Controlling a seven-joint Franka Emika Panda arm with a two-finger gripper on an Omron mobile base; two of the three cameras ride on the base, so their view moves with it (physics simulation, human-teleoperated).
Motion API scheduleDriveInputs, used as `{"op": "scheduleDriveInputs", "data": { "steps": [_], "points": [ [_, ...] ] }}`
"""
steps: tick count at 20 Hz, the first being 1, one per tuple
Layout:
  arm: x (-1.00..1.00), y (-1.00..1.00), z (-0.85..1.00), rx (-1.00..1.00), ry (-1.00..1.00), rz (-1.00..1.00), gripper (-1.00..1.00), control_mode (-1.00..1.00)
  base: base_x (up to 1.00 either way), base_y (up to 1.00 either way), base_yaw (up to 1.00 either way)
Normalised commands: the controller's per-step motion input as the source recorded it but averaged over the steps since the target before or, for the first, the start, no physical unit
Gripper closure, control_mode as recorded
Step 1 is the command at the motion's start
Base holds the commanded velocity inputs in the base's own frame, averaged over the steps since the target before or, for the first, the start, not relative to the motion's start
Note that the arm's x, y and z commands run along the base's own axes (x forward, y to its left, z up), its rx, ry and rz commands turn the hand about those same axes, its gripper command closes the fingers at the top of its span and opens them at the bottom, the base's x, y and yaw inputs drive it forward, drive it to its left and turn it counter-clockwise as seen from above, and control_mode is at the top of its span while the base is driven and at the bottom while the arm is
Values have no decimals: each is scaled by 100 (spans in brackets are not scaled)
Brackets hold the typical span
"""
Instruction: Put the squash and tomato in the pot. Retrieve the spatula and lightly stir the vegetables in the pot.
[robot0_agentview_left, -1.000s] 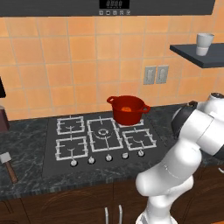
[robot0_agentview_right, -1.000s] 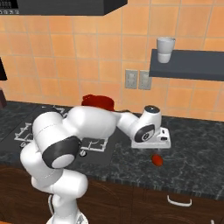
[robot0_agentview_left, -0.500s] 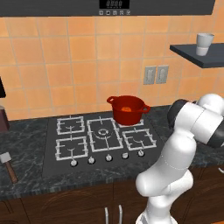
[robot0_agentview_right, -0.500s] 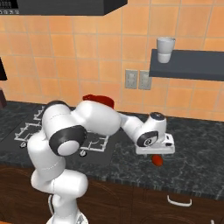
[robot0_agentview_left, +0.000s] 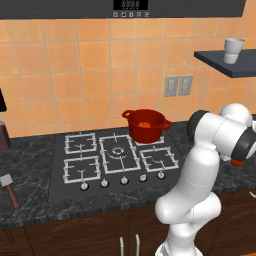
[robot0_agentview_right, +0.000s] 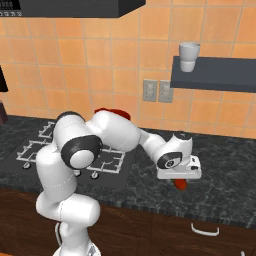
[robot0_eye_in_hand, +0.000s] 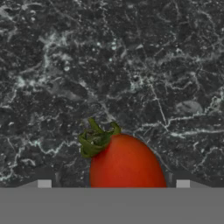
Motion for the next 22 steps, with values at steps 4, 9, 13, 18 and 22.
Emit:
{"op": "scheduleDriveInputs", "data": {
  "steps": [4, 9, 13, 18, 22],
  "points": [
    [-11, 0, -14, 0, 0, 0, 100, -100, 0, 0, 0],
    [-37, 10, -9, 0, 0, 0, 100, -100, 0, 0, 0],
    [-5, 72, 58, 0, -13, -5, 100, -100, 0, 0, 0],
    [2, 62, 60, 0, -22, -14, 100, -100, 0, 0, 0],
    [0, 34, 3, -1, 0, 0, 100, -100, 0, 0, 0]
  ]
}}
